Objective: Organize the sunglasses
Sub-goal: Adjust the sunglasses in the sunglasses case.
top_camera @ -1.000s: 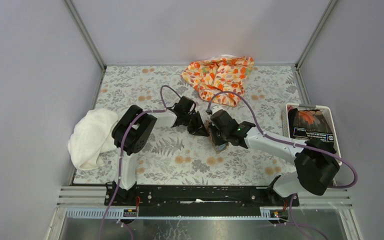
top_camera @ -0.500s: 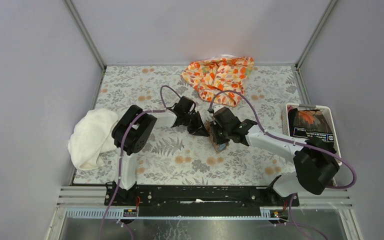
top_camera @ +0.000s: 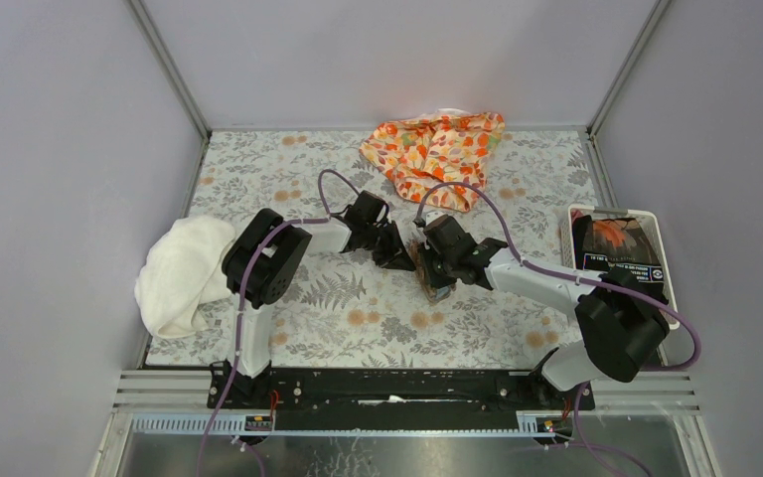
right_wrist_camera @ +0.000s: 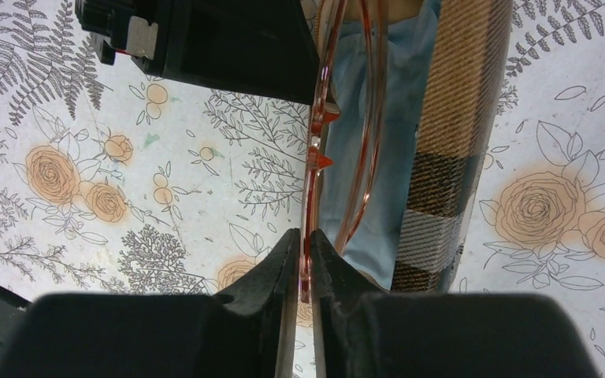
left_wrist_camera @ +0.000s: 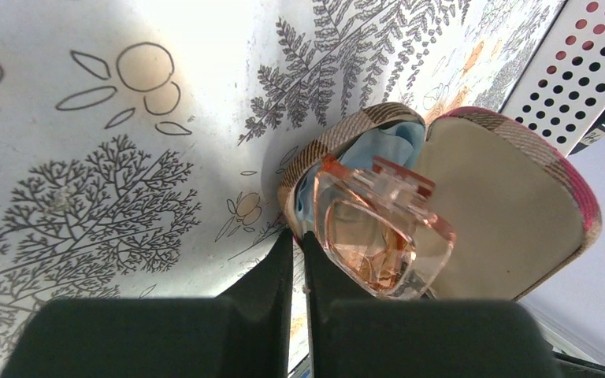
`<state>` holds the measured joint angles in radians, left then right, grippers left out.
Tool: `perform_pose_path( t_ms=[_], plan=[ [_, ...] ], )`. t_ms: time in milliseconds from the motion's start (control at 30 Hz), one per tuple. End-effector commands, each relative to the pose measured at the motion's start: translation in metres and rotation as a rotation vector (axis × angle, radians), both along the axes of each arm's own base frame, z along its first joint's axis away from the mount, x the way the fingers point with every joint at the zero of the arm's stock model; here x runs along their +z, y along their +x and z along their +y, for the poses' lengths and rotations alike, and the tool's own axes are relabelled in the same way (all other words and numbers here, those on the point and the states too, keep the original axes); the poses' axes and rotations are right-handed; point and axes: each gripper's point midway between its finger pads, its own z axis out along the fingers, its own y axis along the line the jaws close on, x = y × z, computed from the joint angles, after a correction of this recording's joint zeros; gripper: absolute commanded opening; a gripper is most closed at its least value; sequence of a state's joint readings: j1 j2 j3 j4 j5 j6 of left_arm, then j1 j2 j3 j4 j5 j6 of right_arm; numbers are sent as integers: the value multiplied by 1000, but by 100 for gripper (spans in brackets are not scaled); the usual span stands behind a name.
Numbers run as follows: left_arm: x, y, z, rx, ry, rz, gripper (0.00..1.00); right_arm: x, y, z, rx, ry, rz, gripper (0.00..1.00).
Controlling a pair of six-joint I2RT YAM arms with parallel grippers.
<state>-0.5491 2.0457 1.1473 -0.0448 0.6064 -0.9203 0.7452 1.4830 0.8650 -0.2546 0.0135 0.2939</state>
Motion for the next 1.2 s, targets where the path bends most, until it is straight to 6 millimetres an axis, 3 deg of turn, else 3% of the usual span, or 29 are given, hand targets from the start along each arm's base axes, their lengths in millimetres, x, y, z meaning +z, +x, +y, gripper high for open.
perform_pose_path(
  t_ms=[0, 433, 600, 867, 1167],
  plan=[
    [-14, -7, 8, -16, 38, 7, 11, 3, 2, 0, -15, 15, -8, 20],
    [-14, -8, 8, -14, 47, 11, 10, 47, 3, 2, -41, 111, -88, 29],
    [-9, -6, 7, -11, 44, 1, 11, 62, 7, 14, -56, 194, -118, 29],
    [-7, -5, 7, -12, 52, -3, 11, 33, 2, 33, -22, 183, -45, 28],
    [2, -4, 6, -15, 57, -14, 11, 1, 14, -1, -183, -6, -41, 27]
  ],
)
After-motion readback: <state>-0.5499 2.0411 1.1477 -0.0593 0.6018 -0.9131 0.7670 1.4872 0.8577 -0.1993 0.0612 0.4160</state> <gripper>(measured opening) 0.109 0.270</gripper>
